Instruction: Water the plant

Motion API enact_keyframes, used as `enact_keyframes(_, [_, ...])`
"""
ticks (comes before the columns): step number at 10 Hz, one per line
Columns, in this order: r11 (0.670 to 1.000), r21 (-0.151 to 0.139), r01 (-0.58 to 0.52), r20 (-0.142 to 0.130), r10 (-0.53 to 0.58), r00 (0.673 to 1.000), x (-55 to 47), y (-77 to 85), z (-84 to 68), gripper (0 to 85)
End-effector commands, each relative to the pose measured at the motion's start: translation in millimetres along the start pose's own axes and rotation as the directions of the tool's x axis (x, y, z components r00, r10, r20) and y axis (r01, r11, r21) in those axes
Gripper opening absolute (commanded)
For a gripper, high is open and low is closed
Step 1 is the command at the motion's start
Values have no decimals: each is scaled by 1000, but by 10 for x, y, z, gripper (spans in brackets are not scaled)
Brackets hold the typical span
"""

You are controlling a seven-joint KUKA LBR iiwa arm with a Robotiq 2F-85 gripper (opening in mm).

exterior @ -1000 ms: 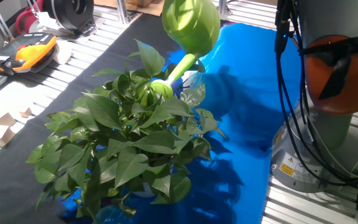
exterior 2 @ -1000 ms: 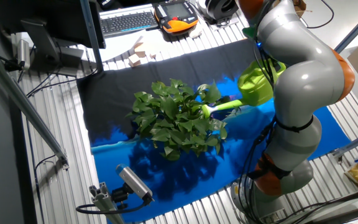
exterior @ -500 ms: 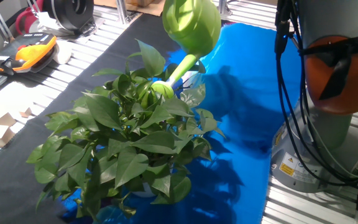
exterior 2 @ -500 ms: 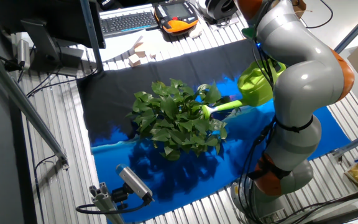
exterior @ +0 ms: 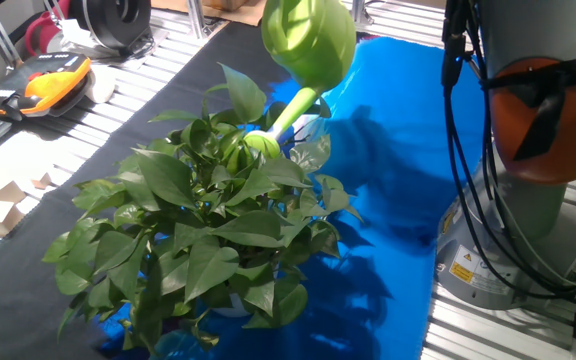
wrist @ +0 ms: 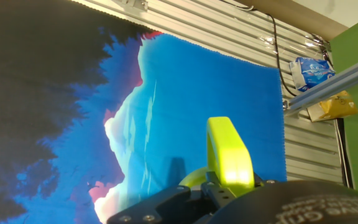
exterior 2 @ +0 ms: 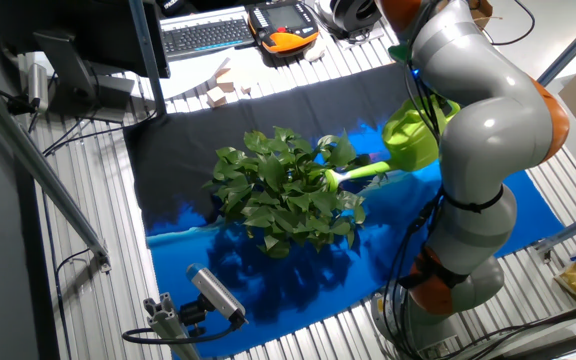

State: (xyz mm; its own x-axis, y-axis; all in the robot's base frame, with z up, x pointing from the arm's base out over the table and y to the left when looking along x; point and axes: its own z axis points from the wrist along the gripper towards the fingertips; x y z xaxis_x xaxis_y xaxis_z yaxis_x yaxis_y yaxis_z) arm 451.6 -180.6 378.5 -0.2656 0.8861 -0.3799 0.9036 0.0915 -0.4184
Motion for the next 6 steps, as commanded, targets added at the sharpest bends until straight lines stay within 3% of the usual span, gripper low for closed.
enact_keyframes(1, [1000,0,0,0,0,1000,0,0,0,0])
enact_keyframes(6, [1000,-18,11,-9,-11,1000,-2,-2,2,0])
